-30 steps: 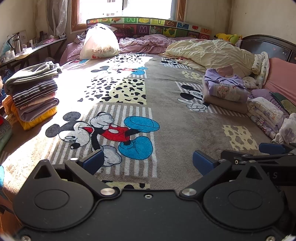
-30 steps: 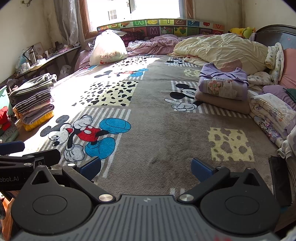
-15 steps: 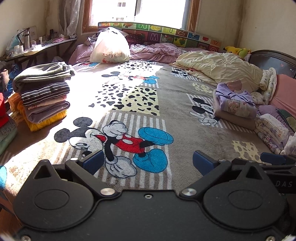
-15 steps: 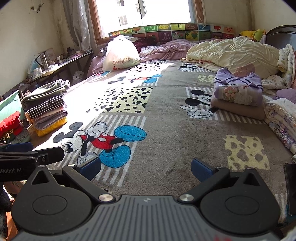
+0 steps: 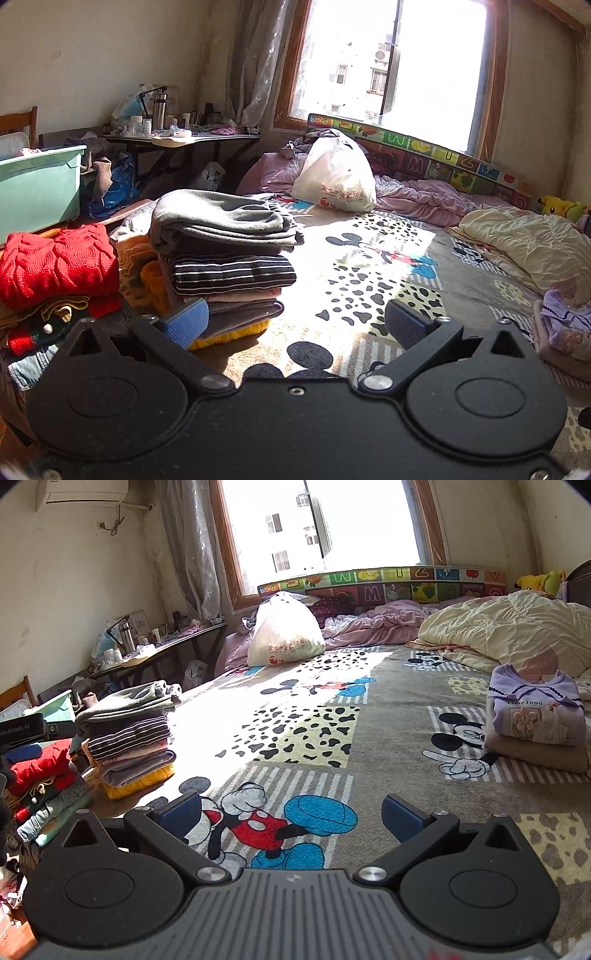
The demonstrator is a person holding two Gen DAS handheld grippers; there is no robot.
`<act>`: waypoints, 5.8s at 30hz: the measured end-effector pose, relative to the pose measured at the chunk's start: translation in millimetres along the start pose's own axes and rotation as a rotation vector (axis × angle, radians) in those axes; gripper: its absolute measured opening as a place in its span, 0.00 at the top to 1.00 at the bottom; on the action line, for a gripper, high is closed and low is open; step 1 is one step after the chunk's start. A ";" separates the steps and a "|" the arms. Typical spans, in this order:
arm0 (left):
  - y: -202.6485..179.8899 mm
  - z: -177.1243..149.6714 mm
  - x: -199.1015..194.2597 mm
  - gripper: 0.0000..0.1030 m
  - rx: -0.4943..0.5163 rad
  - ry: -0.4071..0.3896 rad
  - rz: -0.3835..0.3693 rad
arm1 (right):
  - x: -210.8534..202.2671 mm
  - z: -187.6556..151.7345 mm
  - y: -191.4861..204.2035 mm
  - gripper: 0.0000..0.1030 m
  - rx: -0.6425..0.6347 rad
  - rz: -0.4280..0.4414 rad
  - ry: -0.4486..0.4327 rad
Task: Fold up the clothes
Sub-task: 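Reach the left tool to the folded clothes stack and grasp the grey sweatpants, then lift the grey sweatpants with the left tool and carry them over the bed, then lower the sweatpants onto the bed with the left tool while the right tool grasps a cuff, then pull the sweatpants apart with both tools to spread them flat, then release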
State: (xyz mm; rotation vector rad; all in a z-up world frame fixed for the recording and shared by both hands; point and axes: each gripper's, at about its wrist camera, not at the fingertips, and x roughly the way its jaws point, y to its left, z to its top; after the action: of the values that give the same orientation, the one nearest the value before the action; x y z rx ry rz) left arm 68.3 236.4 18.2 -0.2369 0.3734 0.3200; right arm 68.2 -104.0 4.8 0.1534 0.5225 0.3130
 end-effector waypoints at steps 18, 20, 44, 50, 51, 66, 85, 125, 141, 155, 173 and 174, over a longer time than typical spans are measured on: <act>101.9 48.6 134.0 0.32 -0.247 -0.111 0.211 | 129.3 1.6 2.1 0.01 0.125 -0.012 0.076; 100.6 51.8 148.1 0.32 -0.202 -0.096 0.236 | 142.7 1.4 4.6 0.00 0.096 -0.055 0.105; -60.6 61.2 15.1 0.74 0.059 -0.185 -0.243 | 89.5 -5.0 -10.2 0.00 0.019 -0.145 0.143; -109.6 -30.1 7.2 0.38 0.170 0.124 -0.376 | 52.6 -12.1 -33.0 0.00 0.042 -0.145 0.132; -110.3 -45.2 5.0 0.38 0.152 0.156 -0.379 | 47.0 -13.8 -37.3 0.00 0.046 -0.145 0.131; -55.4 -105.8 19.8 0.36 -0.110 0.336 -0.143 | -2.4 -71.0 -89.2 0.00 0.161 -0.013 0.171; -116.7 -119.2 145.5 0.44 -0.043 0.431 -0.219 | 15.6 -123.4 -120.6 0.01 0.256 -0.014 0.297; -217.3 -45.2 -25.2 0.95 0.176 -0.035 -0.719 | -60.6 -125.2 -171.4 0.01 0.426 -0.042 0.149; -106.9 -157.2 22.0 0.61 0.046 0.312 -0.299 | -49.8 -144.5 -190.4 0.12 0.443 -0.069 0.194; -92.3 -171.7 31.2 0.39 -0.097 0.419 -0.309 | -37.2 -181.6 -185.0 0.14 0.619 -0.015 0.359; -140.8 -105.4 101.0 0.77 -0.088 0.339 -0.434 | 4.1 -97.7 -188.3 0.74 0.438 0.068 0.106; -144.0 -97.1 101.7 0.77 -0.095 0.314 -0.440 | 5.8 -83.4 -190.6 0.74 0.404 0.067 0.072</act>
State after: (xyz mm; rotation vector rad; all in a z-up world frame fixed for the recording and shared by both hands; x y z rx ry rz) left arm 177.2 102.5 -85.4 -0.4555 0.6028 -0.1363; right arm 78.7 -276.1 -111.9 0.5537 0.6495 0.2758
